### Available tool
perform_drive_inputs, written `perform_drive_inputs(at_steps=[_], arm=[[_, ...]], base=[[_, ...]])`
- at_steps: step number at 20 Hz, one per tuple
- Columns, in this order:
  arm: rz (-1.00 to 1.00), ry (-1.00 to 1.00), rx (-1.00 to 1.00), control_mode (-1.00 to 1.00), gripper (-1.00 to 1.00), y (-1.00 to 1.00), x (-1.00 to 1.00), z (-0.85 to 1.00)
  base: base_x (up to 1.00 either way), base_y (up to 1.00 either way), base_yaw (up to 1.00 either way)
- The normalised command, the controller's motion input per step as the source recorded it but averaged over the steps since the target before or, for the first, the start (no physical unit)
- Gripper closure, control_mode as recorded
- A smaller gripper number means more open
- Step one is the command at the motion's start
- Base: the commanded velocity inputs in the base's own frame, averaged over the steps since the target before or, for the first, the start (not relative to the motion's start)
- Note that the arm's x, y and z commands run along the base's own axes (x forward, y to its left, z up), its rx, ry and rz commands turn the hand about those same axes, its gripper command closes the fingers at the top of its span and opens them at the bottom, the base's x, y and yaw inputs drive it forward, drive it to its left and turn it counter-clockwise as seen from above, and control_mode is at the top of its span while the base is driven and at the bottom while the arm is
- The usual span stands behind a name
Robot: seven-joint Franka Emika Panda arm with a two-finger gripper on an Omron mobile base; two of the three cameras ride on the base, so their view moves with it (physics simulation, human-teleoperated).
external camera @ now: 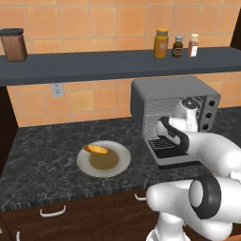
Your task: Pick up the kebab skewer and baguette bread, and place them inside the toaster oven. Close the toaster oven door and start by setting the timer.
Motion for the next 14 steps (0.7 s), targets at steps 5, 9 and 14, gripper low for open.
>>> perform_drive_inputs(at_steps=[5, 9, 14], arm=[[-0.01, 0.04, 0.0, -1.0, 1.0, 0.0, 0.0, -0.26], [-0.02, 0.03, 0.0, -1.0, 1.0, 0.0, 0.01, -0.15], [-0.02, 0.04, 0.0, -1.0, 1.0, 0.0, 0.01, -0.04]], base=[[0.0, 0.0, 0.0], [0.0, 0.0, 0.0], [0.0, 0.0, 0.0]])
